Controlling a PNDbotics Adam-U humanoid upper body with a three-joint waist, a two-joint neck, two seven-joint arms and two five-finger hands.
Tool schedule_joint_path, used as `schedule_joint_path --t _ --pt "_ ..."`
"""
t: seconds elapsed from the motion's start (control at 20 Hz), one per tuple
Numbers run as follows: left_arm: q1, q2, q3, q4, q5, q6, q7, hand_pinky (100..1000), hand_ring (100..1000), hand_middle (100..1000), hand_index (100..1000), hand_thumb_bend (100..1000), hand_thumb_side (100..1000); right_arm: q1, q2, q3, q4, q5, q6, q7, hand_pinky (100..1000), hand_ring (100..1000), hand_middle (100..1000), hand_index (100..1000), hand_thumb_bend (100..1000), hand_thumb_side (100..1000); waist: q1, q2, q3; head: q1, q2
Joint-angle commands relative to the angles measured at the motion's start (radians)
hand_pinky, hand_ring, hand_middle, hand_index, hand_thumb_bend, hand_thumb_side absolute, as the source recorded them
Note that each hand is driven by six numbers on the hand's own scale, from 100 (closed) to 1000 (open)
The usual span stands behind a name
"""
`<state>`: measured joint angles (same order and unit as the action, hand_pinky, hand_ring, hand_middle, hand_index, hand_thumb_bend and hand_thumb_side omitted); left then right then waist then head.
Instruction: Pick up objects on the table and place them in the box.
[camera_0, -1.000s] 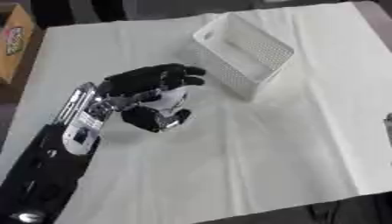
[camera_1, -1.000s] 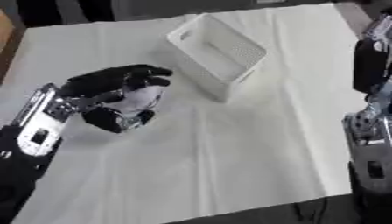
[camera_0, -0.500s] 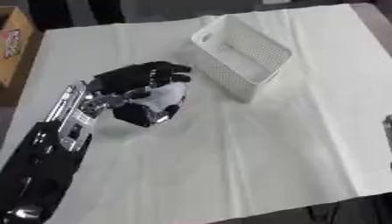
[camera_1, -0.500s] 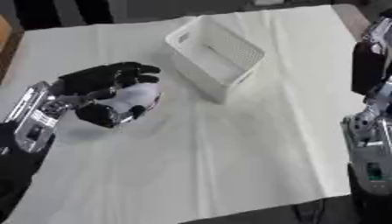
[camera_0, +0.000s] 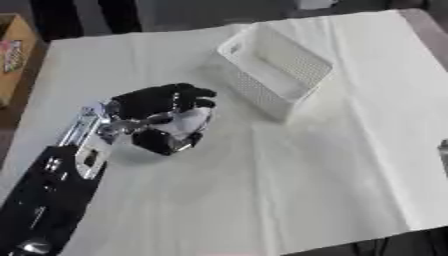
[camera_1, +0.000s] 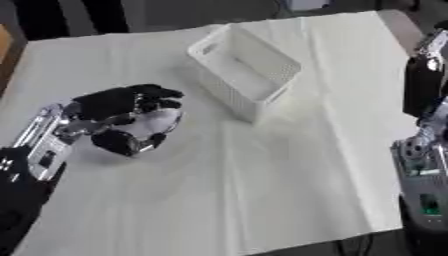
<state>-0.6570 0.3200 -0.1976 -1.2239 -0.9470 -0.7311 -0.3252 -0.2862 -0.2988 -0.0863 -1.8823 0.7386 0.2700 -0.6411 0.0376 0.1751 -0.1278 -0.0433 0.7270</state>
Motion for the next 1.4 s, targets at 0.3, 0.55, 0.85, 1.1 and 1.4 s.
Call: schedule_joint_path --t 0.3,0.55,0.85,1.1,1.4 --pt "-0.014 -0.010 -0.021 0.055 -0.087 -0.044 0.003 1000 990 1000 992 100 827 -0.006 -0.021 -0.006 -0.016 -0.016 -0.006 -0.006 465 556 684 750 100 892 0.000 -0.003 -0.007 0.010 -0.015" --pt "-0.005 -0.015 -0.024 0.068 -0.093 -0.036 0.017 784 769 920 910 100 617 -0.004 -0.021 -0.007 -0.015 -0.019 -0.008 -0.005 465 556 681 750 100 892 0.000 -0.004 -0.004 0.010 -0.013" --pt "-0.007 -0.016 -0.019 0.066 -0.077 -0.027 0.035 585 591 767 844 100 413 -0.003 -0.019 -0.007 -0.015 -0.016 -0.009 -0.002 465 556 678 750 100 890 -0.001 -0.007 -0.002 0.012 -0.017" --pt "-0.004 -0.020 -0.010 0.067 -0.029 0.019 0.113 100 265 486 656 100 357 -0.003 -0.020 -0.007 -0.012 -0.019 -0.007 -0.001 464 552 672 749 100 890 -0.003 -0.005 -0.002 0.013 -0.018" --pt "0.000 -0.021 -0.015 0.078 0.029 0.056 0.222 100 100 204 454 100 514 -0.001 -0.023 -0.008 -0.009 -0.027 -0.006 -0.002 462 546 663 747 100 890 -0.004 -0.002 -0.003 0.012 -0.020"
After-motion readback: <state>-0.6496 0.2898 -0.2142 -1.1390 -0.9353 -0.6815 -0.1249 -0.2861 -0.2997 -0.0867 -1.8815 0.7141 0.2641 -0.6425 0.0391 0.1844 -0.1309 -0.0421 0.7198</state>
